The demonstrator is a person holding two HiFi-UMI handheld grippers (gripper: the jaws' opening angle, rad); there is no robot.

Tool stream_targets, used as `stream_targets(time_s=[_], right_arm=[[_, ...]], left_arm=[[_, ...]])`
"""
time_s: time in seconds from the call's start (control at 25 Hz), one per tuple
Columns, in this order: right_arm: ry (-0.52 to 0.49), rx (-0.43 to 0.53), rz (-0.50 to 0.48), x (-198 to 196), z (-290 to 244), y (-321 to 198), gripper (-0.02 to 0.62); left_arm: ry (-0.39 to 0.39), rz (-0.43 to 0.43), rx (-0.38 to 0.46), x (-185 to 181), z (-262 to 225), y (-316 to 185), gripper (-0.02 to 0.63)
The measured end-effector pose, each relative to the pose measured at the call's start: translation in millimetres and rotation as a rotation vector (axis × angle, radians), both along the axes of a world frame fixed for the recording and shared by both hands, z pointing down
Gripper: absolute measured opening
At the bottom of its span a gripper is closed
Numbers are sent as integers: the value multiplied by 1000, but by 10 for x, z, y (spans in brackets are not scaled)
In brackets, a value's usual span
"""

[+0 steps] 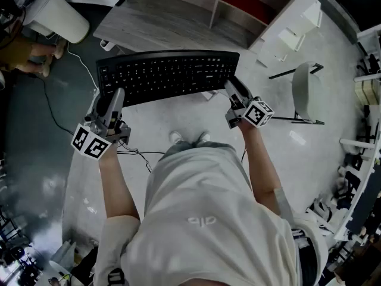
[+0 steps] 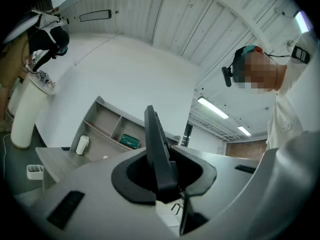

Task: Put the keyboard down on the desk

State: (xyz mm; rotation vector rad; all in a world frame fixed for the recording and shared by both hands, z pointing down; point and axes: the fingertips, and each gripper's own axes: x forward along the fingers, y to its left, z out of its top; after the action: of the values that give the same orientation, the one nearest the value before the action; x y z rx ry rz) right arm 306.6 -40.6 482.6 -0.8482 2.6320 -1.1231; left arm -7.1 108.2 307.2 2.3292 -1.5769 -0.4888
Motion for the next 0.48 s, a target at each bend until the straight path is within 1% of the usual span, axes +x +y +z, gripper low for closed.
stream_targets(time_s=[0.24, 0.48], right_arm=[[2, -2, 7, 44, 53, 4, 225], [-32, -1, 22, 50, 25, -14, 221]], left_arm=[[6, 9, 5, 5, 42, -21, 98], [10, 15, 27, -21, 76, -16, 98]])
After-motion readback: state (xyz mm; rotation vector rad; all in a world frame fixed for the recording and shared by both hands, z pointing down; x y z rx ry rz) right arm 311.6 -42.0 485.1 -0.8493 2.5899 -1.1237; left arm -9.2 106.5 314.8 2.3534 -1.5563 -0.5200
